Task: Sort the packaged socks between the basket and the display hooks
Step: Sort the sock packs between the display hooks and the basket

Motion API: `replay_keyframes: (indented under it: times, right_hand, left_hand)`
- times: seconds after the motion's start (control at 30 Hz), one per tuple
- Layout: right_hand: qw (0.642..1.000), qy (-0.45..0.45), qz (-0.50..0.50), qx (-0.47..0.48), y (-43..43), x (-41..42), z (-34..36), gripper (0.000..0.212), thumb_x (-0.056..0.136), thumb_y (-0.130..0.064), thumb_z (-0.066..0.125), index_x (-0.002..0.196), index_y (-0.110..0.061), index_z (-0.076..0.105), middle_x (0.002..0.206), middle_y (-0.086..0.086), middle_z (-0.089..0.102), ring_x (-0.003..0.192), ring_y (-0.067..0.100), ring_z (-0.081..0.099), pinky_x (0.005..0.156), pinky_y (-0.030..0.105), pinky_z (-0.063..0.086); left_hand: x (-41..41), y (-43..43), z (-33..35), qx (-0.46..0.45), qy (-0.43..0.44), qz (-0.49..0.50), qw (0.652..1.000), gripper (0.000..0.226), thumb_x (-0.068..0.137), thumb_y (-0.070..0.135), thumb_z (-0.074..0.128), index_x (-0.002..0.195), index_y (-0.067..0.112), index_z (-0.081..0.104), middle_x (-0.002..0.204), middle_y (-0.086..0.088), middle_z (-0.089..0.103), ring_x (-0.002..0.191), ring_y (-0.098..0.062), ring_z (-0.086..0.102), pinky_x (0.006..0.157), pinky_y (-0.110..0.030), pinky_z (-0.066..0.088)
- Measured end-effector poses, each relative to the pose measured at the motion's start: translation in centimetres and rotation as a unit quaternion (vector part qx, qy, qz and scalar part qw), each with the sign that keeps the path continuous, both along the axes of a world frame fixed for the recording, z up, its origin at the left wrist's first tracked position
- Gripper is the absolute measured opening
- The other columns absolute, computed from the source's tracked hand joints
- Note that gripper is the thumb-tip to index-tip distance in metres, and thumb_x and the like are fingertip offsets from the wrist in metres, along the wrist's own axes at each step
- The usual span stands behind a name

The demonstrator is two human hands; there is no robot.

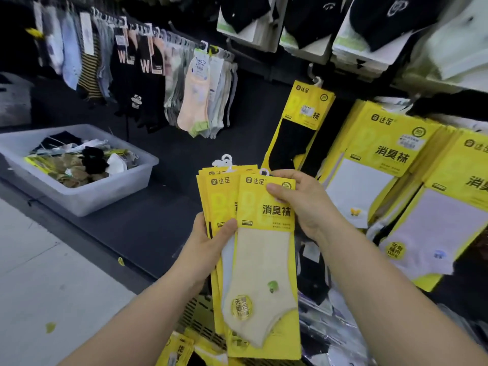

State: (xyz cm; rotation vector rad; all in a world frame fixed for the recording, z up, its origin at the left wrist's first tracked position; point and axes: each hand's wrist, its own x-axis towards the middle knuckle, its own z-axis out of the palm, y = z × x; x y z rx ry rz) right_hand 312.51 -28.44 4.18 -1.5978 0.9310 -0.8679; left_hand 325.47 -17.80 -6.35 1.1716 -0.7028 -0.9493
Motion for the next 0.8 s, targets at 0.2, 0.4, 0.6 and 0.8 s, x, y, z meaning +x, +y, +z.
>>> replay_keyframes:
  times: [0.2,0.4,0.6,0.8]
  right_hand:
    - [0.987,-0.063,-0.125,-0.080,-2.5,-0.3,6.9,0.009,0.083,-0.019,0.071,0.075,-0.023,0.068,0.091,0.002,0.071,0.084,0.017,0.068,0.073,0.028,0.056]
    - [0.960,-0.061,-0.222,-0.156,-7.0,1.9,11.7,0.012,0.088,-0.014,0.060,0.082,-0.005,0.065,0.069,0.000,0.054,0.059,0.014,0.048,0.048,0.018,0.037]
    - [0.940,0.031,-0.275,-0.198,-11.8,3.9,14.0,0.010,0.090,-0.016,0.056,0.081,-0.015,0.060,0.077,0.002,0.058,0.075,0.023,0.055,0.066,0.030,0.044]
    - [0.938,0.093,-0.289,-0.167,-14.0,4.1,15.0,0.034,0.092,-0.025,0.057,0.060,-0.014,0.050,0.062,0.001,0.048,0.072,0.021,0.054,0.067,0.027,0.047]
  left_hand:
    - [2.3,-2.8,2.6,-0.007,-0.055,0.013,0.998,0.046,0.076,0.047,0.071,0.114,0.033,0.046,0.104,0.012,0.069,0.085,-0.004,0.070,0.063,-0.022,0.054]
    - [5.6,-4.6,4.0,-0.018,-0.119,0.060,0.991,0.046,0.081,0.042,0.069,0.117,0.031,0.042,0.104,0.013,0.065,0.088,-0.003,0.066,0.060,-0.018,0.051]
    - [8.7,-4.8,5.0,-0.024,-0.163,0.072,0.984,0.053,0.077,0.046,0.069,0.120,0.035,0.040,0.103,0.019,0.063,0.092,-0.002,0.064,0.066,-0.023,0.050]
    - [9.8,-4.7,5.8,-0.029,-0.154,0.063,0.986,0.067,0.065,0.055,0.067,0.123,0.033,0.041,0.105,0.018,0.064,0.092,-0.004,0.065,0.068,-0.025,0.052]
